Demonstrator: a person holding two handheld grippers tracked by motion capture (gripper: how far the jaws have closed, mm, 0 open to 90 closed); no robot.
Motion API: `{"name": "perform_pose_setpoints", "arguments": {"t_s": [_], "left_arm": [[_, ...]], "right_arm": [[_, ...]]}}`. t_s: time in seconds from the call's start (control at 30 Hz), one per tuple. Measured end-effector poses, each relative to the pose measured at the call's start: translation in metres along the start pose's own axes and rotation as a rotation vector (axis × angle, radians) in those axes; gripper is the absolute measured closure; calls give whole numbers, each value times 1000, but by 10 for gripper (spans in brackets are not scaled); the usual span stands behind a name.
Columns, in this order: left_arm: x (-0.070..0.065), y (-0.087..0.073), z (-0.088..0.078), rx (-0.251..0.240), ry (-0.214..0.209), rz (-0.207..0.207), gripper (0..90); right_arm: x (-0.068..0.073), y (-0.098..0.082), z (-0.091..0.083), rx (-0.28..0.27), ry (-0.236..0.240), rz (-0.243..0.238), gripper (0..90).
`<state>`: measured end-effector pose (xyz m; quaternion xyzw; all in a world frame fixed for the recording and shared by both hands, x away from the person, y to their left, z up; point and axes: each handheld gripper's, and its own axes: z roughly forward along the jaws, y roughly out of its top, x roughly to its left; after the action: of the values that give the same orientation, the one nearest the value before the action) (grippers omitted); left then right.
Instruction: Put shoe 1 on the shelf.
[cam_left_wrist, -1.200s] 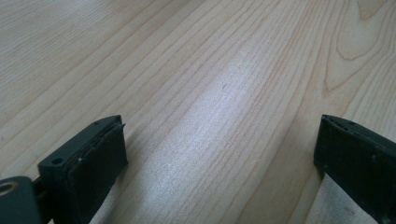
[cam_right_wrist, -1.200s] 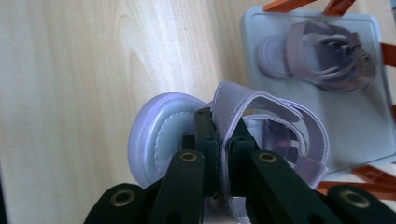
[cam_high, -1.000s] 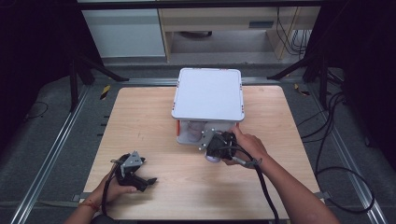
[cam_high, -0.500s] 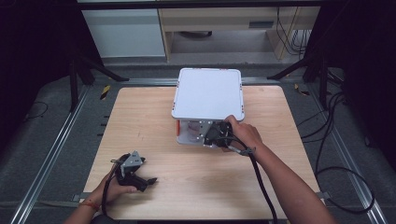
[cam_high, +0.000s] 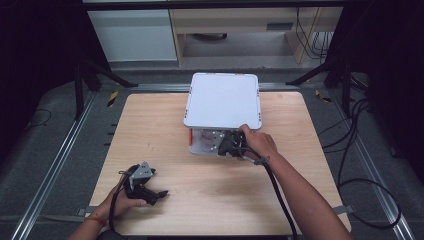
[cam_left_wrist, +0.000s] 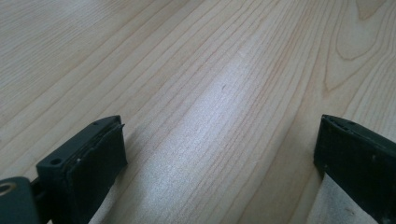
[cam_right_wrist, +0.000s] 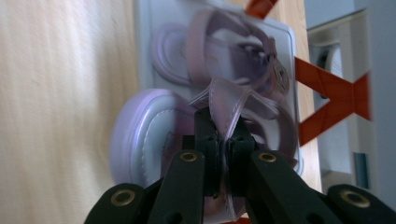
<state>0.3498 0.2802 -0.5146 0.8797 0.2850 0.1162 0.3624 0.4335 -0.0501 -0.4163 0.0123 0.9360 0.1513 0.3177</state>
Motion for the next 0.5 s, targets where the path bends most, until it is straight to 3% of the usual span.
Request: {"name": "perform_pose_setpoints", "arguments": {"t_s": [0.2, 0.5], "left_arm": [[0, 0, 0, 1, -1, 1, 11], [0, 0, 0, 1, -1, 1, 11]], "right_arm": [[2, -5, 8, -32, -33, -36, 869], [6, -9, 20, -52, 28, 3, 857]]}}
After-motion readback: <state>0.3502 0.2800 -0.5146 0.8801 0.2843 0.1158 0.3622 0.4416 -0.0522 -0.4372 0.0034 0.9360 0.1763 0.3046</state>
